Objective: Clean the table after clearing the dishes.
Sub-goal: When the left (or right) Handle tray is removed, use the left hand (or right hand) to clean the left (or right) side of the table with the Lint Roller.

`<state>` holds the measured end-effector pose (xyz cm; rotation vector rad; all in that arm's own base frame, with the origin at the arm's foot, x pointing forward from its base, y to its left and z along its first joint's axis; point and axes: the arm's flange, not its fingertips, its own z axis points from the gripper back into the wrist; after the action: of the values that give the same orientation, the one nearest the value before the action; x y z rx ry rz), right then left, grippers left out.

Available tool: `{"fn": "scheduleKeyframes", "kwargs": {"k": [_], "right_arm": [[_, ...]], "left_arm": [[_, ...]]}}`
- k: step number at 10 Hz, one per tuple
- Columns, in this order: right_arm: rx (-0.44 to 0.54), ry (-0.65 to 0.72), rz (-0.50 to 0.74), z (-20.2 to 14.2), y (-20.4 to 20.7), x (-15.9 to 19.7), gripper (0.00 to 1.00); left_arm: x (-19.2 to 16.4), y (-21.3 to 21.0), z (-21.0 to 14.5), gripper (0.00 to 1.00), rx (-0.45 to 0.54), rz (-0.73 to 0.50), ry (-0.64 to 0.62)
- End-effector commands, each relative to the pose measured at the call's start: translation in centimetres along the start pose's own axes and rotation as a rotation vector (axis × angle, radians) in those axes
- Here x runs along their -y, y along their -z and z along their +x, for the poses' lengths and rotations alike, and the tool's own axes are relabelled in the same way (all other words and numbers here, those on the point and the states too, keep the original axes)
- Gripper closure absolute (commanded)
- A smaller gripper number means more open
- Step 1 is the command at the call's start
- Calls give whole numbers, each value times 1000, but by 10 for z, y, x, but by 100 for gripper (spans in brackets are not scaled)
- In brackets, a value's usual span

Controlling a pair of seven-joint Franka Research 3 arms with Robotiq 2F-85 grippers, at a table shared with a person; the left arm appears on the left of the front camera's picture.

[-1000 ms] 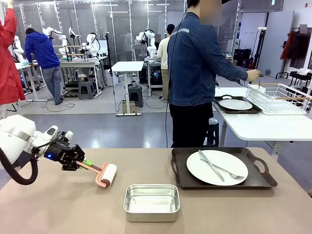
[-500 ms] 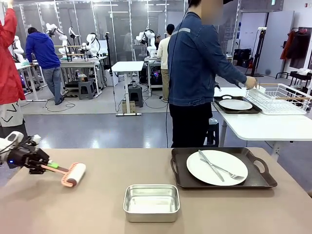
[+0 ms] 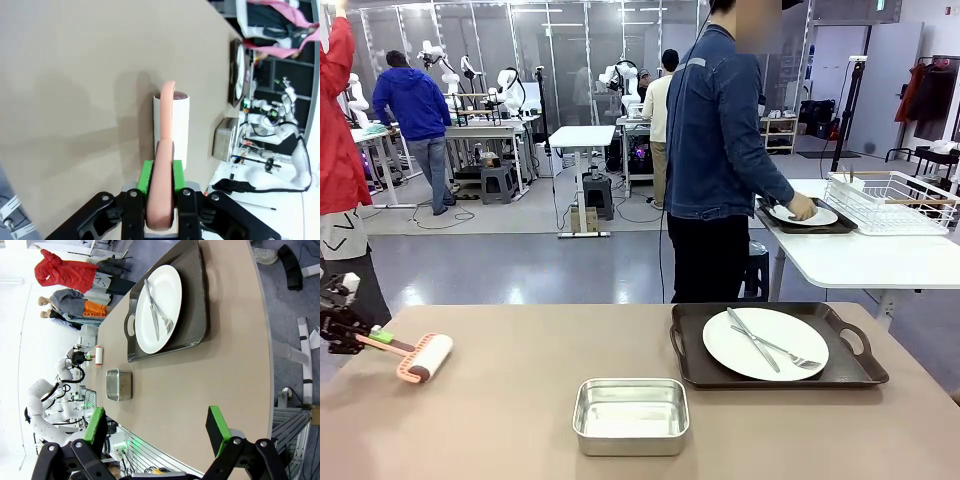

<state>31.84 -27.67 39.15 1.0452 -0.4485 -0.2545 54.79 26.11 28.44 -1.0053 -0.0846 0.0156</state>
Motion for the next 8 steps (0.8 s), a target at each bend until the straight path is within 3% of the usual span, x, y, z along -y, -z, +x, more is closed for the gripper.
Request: {"fn": "scheduleKeyframes", "kwargs": {"k": [1, 5, 8], "right_arm": [[3, -5, 10, -1, -1, -3, 0], [3, -5, 10, -1, -1, -3, 0], [3, -5, 10, -1, -1, -3, 0]], "left_arm": [[-19, -25, -25, 79, -70, 191, -66], [40, -55, -57, 79, -26, 325, -80], [122, -59, -86, 79, 10, 482, -87]]}}
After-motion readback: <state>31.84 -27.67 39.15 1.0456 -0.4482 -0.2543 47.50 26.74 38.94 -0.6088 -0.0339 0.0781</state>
